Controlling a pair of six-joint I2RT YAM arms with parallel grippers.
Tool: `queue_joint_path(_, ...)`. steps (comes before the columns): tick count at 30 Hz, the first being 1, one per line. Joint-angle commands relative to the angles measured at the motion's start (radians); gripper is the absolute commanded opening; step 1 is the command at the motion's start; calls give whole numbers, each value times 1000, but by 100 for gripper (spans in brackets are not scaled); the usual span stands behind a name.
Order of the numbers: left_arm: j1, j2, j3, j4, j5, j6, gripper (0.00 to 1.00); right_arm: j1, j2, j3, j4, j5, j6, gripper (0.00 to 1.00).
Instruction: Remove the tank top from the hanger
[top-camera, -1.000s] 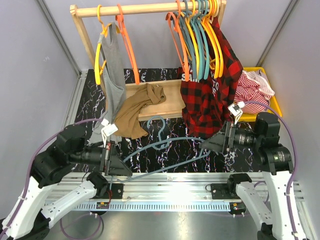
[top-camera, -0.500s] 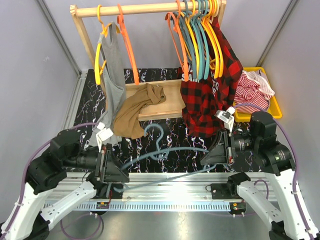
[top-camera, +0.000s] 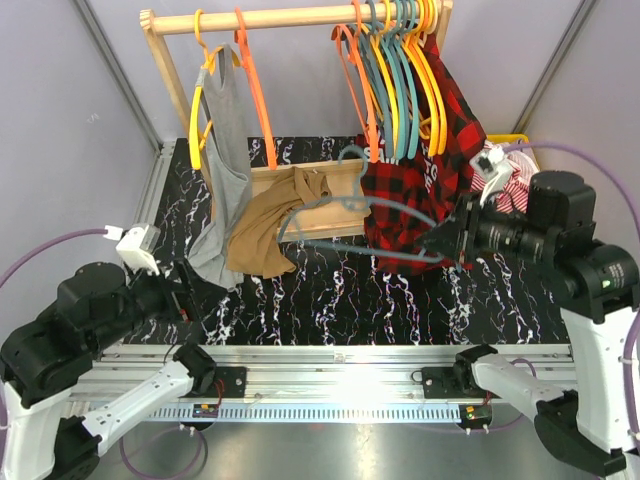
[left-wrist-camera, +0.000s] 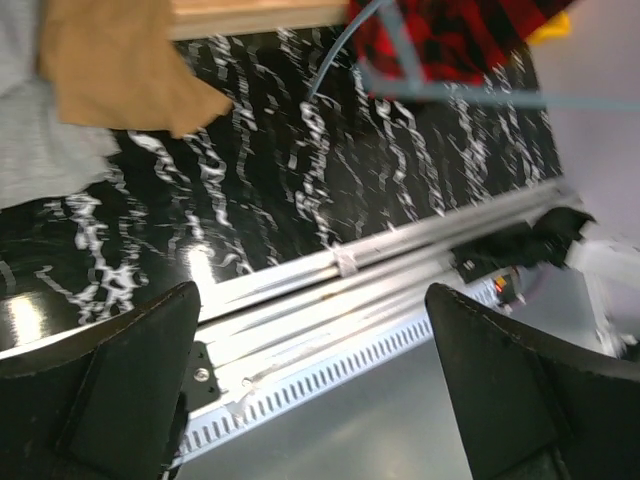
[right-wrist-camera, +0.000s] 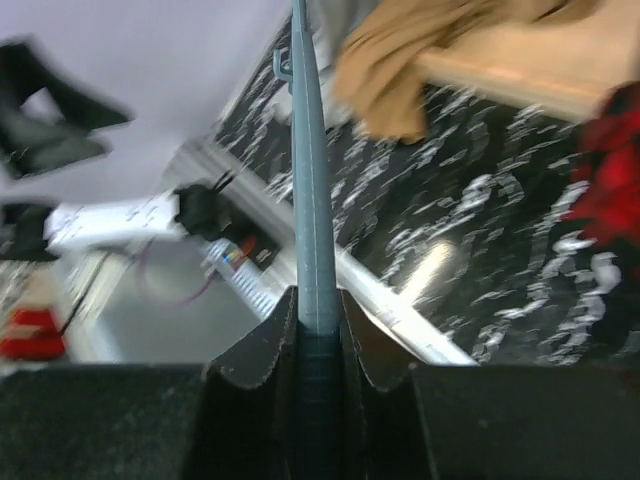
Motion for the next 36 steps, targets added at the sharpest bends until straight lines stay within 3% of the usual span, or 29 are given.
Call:
queue_joint_path(1,2,-13,-2,-26,-180,-22,99,10,58,174,-2,298,-51,0)
queue_joint_path(10,2,-9,-65,66,-175,-23,99,77,238,381,239,469,-48,0)
queue_joint_path(17,2,8,-77,110,-184,-17,99,359,500,604,360,862,-174,0)
queue_joint_path(23,2,-9,-89,128,-189,-26,99,393,617,672,476,1079,-175,0)
queue_joint_path(31,2,-47,-129,130,-188,-49,99,399,680,647,570,1092,-175,0)
queue_joint_path(36,2,-63,-143,127,-186,-54,99,399,730,696,486,1067,-139,0)
